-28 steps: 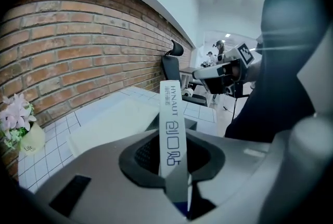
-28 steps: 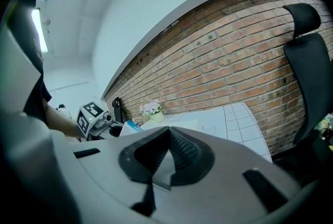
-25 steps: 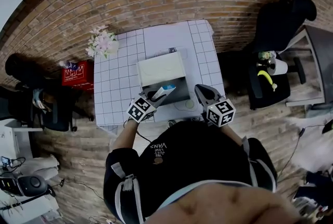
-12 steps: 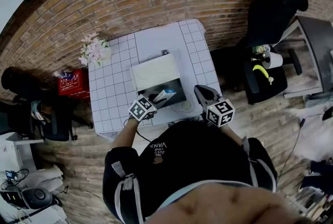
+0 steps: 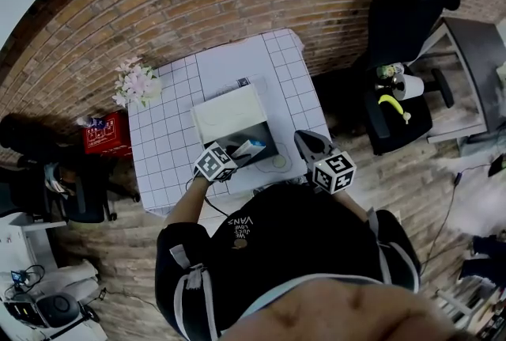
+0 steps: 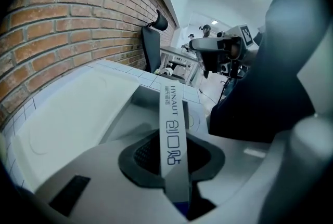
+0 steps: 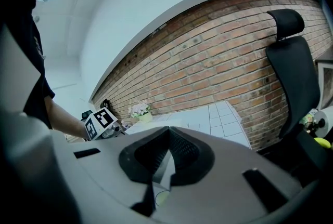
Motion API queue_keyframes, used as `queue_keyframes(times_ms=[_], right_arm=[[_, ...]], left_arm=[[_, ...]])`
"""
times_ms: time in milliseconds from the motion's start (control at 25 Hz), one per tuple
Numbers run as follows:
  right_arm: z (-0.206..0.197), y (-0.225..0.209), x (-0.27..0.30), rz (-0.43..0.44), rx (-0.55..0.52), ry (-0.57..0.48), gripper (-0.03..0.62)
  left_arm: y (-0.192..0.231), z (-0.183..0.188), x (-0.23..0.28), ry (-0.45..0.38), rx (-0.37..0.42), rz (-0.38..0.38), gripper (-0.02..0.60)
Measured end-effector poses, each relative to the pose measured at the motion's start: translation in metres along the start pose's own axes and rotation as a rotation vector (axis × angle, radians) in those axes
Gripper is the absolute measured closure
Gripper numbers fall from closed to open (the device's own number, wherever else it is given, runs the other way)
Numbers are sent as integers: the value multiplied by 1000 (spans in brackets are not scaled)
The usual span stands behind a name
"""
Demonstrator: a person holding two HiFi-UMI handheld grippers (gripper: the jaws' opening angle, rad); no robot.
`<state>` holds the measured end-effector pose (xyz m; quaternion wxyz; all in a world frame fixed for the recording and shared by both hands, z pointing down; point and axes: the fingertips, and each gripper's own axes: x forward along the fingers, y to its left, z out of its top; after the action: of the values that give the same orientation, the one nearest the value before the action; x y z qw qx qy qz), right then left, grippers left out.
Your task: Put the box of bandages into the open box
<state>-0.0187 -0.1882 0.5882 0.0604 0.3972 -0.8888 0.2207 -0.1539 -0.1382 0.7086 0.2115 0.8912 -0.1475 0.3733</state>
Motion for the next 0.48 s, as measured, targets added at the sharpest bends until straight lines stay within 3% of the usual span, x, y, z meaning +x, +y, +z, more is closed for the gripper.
queue_keyframes(times_ms=[280, 480], right_arm=[[-1, -3, -2, -12, 9, -1, 600], [-2, -4, -1, -15, 13, 5, 600]], left_arm=[[-1, 0, 5, 16, 12, -60, 503], [1, 1, 9, 29, 60, -60, 503]])
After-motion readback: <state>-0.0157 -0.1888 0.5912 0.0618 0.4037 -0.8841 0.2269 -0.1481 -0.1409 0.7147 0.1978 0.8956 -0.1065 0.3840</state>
